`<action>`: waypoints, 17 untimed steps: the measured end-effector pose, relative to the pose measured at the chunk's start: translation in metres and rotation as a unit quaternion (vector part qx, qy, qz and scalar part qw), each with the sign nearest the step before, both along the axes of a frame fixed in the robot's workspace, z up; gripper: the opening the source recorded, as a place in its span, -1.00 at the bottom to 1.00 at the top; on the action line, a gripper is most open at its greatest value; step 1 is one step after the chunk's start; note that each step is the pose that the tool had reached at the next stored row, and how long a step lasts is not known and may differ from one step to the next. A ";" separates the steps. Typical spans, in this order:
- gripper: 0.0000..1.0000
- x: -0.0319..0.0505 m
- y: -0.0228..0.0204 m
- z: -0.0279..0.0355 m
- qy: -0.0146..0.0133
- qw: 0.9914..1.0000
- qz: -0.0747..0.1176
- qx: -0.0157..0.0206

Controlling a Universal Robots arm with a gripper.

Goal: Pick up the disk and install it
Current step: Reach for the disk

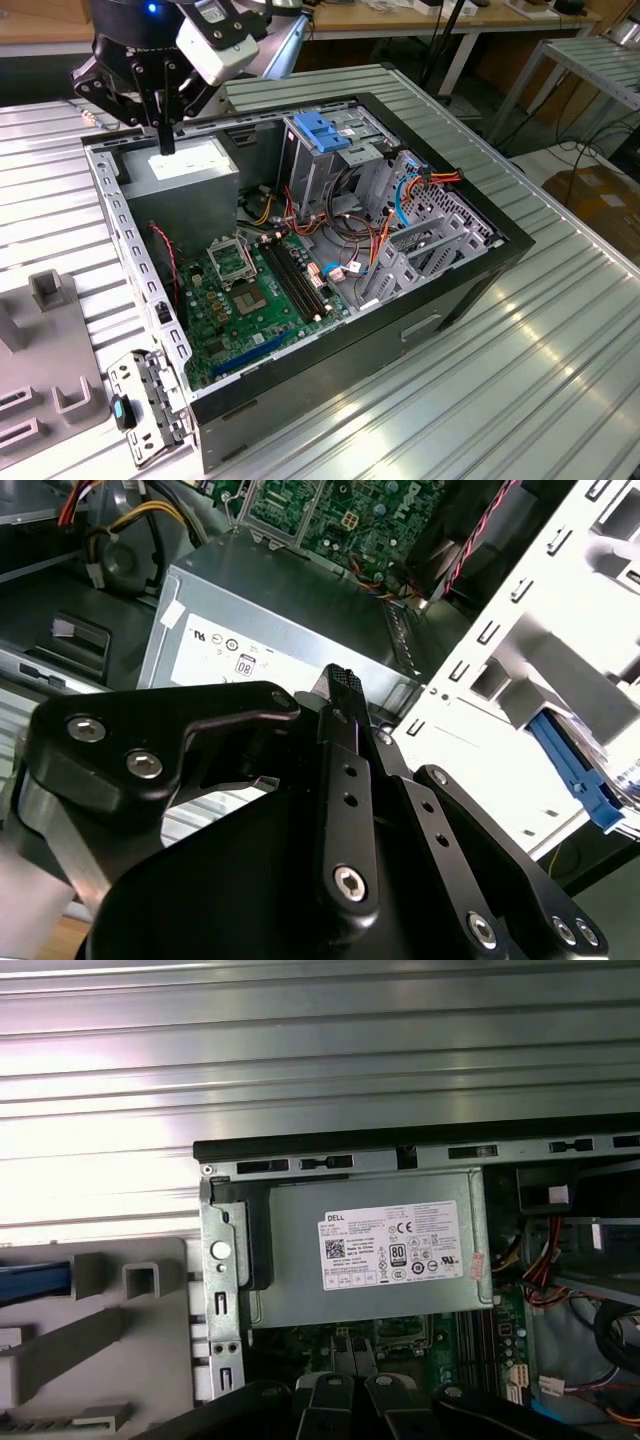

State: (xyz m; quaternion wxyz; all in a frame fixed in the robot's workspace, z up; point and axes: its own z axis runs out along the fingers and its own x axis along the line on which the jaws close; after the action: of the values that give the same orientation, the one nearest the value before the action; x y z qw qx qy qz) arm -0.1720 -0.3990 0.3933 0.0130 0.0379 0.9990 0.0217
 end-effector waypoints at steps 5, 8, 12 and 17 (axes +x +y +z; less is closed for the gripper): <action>-0.79 -0.0041 0.0000 0.0000 0.000 1.000 0.000 0.000; -0.79 -0.0074 0.0000 0.0000 0.000 1.000 0.000 0.000; -0.79 -0.0117 0.0000 0.0000 0.000 1.000 0.000 0.000; -0.79 -0.0159 0.0000 0.0000 0.000 1.000 0.000 0.000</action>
State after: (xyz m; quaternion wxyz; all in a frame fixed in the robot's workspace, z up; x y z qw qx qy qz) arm -0.1879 -0.3989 0.3933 0.0130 0.0379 0.9990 0.0217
